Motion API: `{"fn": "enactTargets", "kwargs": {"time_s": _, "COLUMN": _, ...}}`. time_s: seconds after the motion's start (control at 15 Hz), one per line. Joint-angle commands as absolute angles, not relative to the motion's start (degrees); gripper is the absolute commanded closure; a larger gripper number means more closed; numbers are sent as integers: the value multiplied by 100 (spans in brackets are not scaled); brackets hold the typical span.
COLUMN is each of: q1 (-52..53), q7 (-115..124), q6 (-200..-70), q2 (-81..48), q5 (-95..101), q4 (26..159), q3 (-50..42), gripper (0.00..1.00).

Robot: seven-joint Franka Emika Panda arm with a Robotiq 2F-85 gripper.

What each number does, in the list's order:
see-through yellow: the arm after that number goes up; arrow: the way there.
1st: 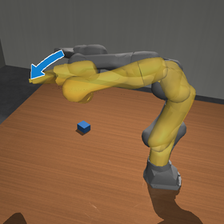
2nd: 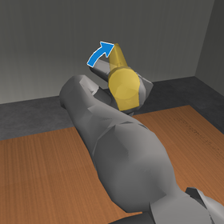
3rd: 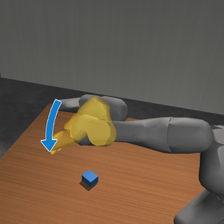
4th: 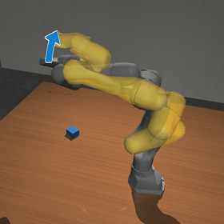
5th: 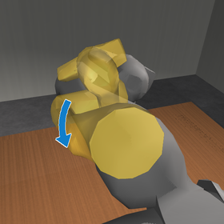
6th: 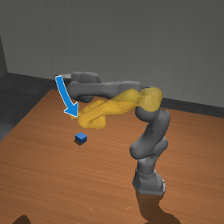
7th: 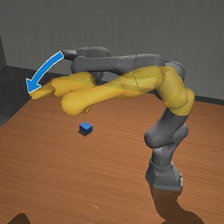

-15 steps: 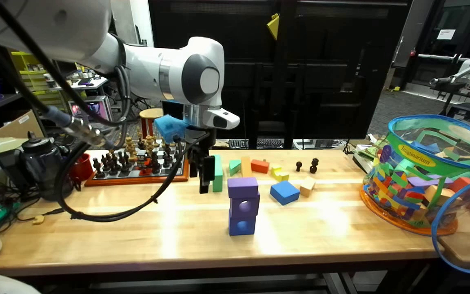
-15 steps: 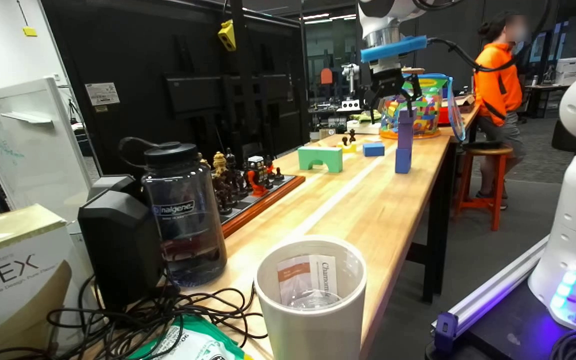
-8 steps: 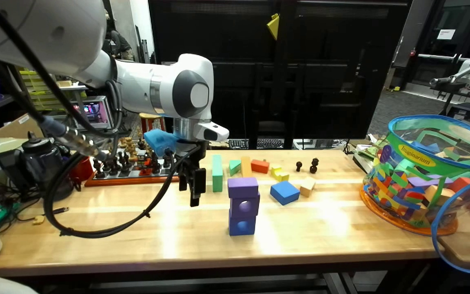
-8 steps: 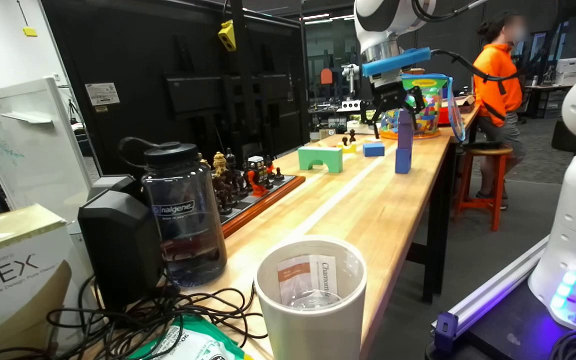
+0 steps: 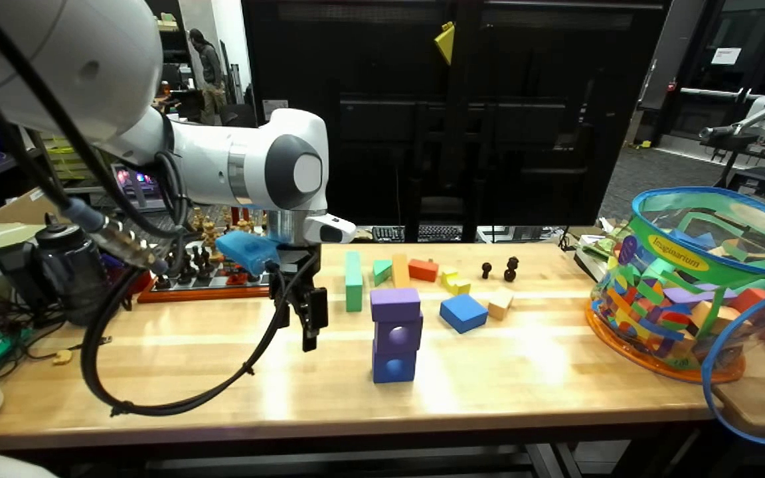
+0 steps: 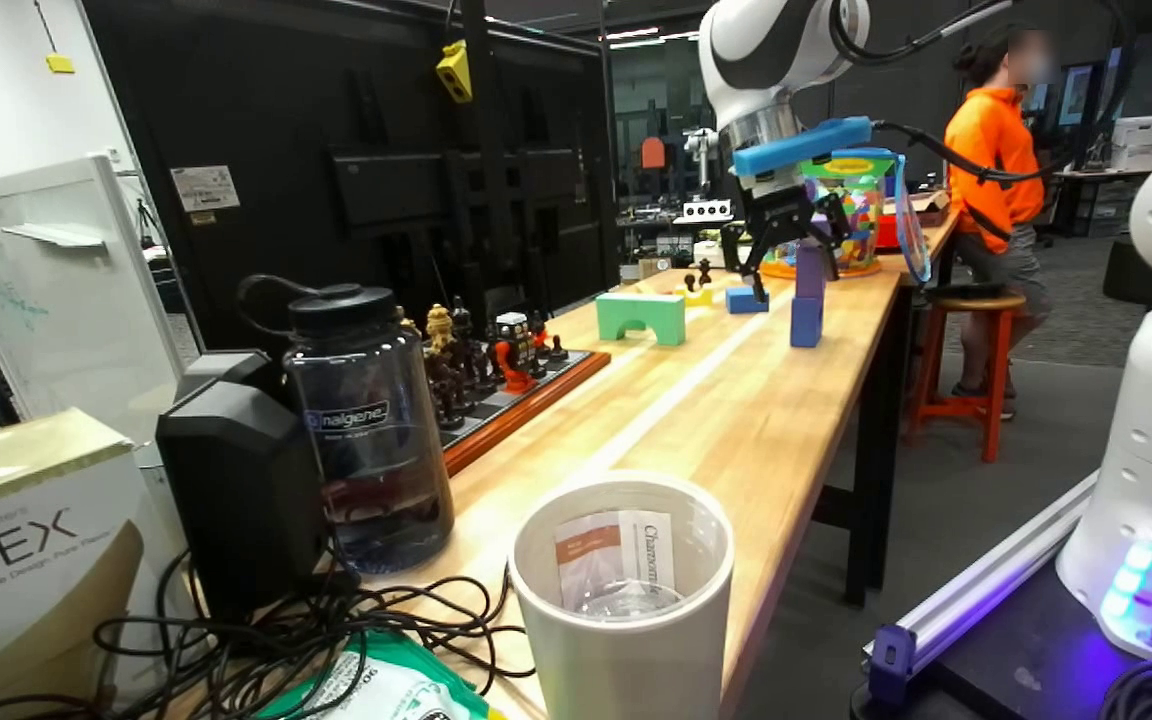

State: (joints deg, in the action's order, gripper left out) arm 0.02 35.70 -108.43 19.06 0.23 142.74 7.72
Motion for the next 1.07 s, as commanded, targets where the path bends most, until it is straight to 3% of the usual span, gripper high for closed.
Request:
{"fn": "enactTargets", "kwargs": {"time_s": 0.0, "q1": 60, "q7": 3414, "q6": -10783, "q2": 1925, "q5": 666, "q4": 14386, "q3": 982, "gripper": 0}}
{"fn": "enactTargets", "kwargs": {"time_s": 0.27, "q1": 132, "q7": 3326, "q6": -10744, "q2": 1863, "q5": 1433, "q4": 14449, "q3": 1154, "gripper": 0}}
{"fn": "enactTargets", "kwargs": {"time_s": 1.0, "q1": 212, "q7": 3321, "q6": -10756, "q2": 1806, "q5": 1341, "q4": 14471, "q3": 1121, "gripper": 0}}
